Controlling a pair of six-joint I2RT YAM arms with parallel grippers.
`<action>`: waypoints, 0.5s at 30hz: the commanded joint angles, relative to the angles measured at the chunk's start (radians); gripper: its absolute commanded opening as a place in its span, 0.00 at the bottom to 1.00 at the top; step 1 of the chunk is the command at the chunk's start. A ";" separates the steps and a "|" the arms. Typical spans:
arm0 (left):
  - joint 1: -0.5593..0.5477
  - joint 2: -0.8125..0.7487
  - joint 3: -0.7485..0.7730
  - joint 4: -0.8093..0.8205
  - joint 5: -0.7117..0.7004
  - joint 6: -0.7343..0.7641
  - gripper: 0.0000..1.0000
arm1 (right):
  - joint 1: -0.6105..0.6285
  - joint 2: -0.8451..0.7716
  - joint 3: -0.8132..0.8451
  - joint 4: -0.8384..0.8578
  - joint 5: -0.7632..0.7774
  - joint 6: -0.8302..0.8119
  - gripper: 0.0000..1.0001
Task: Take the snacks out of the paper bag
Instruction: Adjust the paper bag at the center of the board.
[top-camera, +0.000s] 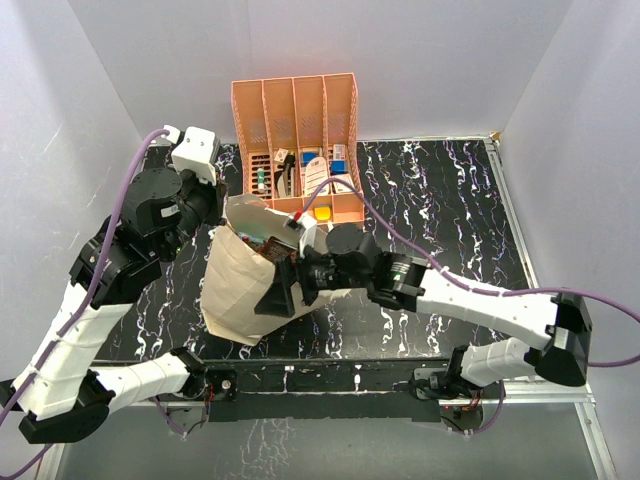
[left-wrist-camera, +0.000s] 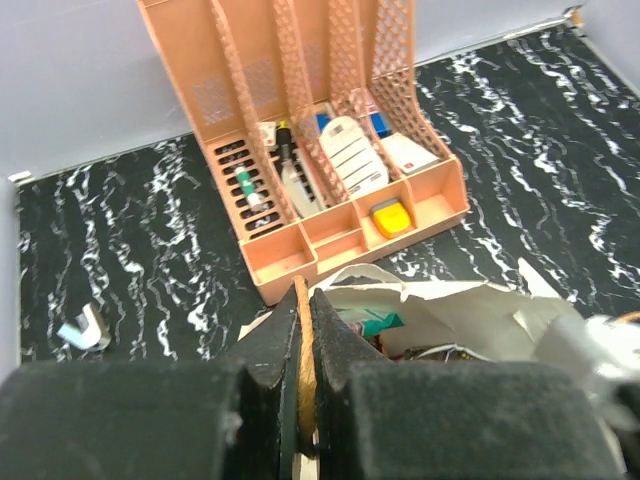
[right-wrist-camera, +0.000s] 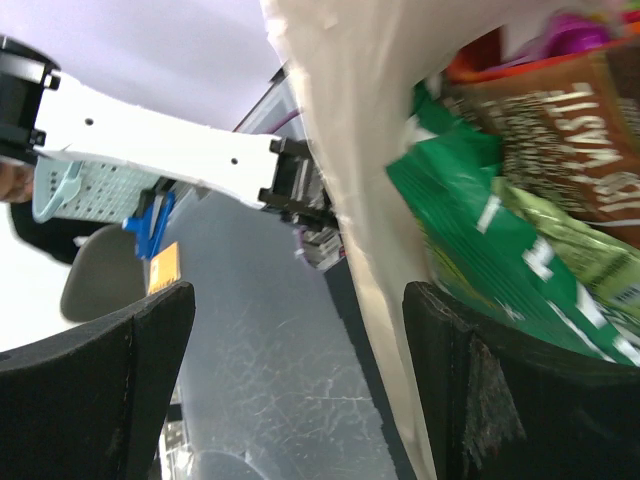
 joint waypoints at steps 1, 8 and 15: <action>0.005 -0.054 -0.009 0.242 0.120 0.023 0.00 | 0.056 0.059 0.059 0.168 -0.044 0.025 0.89; 0.005 -0.070 -0.111 0.291 0.418 -0.052 0.00 | 0.116 0.132 0.097 0.199 -0.039 0.026 0.90; 0.005 -0.134 -0.199 0.314 0.483 -0.082 0.00 | 0.121 0.053 0.094 0.011 0.125 -0.049 0.97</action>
